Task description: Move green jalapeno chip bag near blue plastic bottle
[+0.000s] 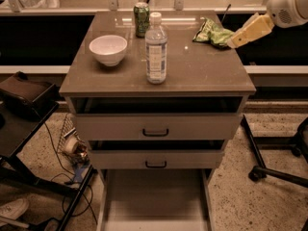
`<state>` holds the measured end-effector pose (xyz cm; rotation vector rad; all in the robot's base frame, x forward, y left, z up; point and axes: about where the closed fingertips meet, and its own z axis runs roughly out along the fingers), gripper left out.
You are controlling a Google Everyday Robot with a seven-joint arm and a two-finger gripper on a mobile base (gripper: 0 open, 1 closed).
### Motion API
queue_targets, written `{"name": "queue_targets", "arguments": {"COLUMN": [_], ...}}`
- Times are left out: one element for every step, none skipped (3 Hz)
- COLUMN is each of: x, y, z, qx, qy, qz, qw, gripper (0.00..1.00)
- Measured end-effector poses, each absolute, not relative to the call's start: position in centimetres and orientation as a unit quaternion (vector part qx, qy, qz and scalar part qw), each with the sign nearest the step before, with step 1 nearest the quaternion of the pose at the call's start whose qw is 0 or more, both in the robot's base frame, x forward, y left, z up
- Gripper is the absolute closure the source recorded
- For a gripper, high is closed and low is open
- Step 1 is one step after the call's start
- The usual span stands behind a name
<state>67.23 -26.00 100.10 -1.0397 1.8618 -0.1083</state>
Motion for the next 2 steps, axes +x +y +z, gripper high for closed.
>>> {"name": "queue_targets", "arguments": {"x": [67.1, 69.0], "y": [-25.9, -24.5], "z": [100.1, 98.8], "qx": [-0.429, -0.426], "qy": [0.764, 0.764], "qz": [-0.047, -0.021], "qw": [0.48, 0.485], "gripper": [0.0, 0.0]}}
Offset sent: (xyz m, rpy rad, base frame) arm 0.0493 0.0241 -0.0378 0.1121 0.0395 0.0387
